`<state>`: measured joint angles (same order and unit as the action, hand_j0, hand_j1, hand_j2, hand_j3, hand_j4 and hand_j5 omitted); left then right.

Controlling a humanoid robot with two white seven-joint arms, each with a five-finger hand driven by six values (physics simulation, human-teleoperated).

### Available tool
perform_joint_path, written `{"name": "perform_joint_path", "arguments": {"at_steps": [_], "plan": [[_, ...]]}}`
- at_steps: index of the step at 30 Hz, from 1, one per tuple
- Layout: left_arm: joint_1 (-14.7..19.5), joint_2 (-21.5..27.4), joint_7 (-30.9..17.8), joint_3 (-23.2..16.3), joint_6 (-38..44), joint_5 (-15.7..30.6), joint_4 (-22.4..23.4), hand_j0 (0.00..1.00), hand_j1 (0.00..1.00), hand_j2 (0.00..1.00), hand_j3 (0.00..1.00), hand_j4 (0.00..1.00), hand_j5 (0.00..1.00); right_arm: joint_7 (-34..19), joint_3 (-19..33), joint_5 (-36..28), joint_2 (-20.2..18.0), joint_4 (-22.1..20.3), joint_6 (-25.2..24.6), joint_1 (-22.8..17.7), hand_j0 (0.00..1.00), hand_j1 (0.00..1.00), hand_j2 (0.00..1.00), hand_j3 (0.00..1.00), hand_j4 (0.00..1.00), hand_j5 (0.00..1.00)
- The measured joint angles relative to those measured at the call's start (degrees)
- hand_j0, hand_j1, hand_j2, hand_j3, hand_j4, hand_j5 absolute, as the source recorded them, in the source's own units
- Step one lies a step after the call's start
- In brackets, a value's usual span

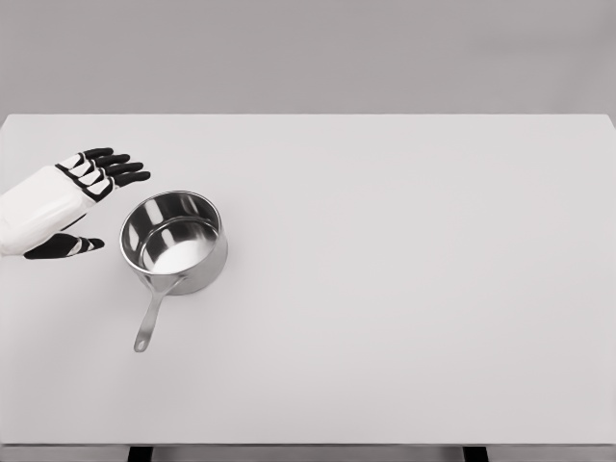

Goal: Rotate pot handle

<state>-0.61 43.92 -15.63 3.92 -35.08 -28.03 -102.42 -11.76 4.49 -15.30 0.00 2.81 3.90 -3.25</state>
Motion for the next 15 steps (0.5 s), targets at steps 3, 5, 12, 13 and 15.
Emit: {"name": "perform_joint_path", "arguments": {"at_steps": [3,5,12,13,15], "plan": [[0.3,0.0,0.0,0.0,0.0,0.0,-0.1,1.0,1.0,1.0,1.0,1.0,1.0,0.0,0.0,0.0,0.0,0.0,0.0,0.0,1.0,1.0,1.0,1.0,1.0,1.0],[0.4,0.0,0.0,0.0,0.0,0.1,-0.1,1.0,1.0,1.0,1.0,1.0,1.0,0.0,0.0,0.0,0.0,0.0,0.0,0.0,1.0,1.0,1.0,1.0,1.0,1.0],[9.7,9.1,0.0,-9.9,0.0,7.8,-0.7,1.0,1.0,1.0,1.0,1.0,1.0,0.0,0.0,0.0,0.0,0.0,0.0,0.0,1.0,1.0,1.0,1.0,1.0,1.0],[11.6,10.7,0.0,-12.8,0.0,9.2,-0.8,1.0,1.0,1.0,1.0,1.0,1.0,0.0,0.0,0.0,0.0,0.0,0.0,0.0,1.0,1.0,1.0,1.0,1.0,1.0],[13.4,12.8,0.0,-17.9,0.0,11.0,-0.8,1.0,1.0,1.0,1.0,1.0,1.0,0.0,0.0,0.0,0.0,0.0,0.0,0.0,1.0,1.0,1.0,1.0,1.0,1.0]]}}
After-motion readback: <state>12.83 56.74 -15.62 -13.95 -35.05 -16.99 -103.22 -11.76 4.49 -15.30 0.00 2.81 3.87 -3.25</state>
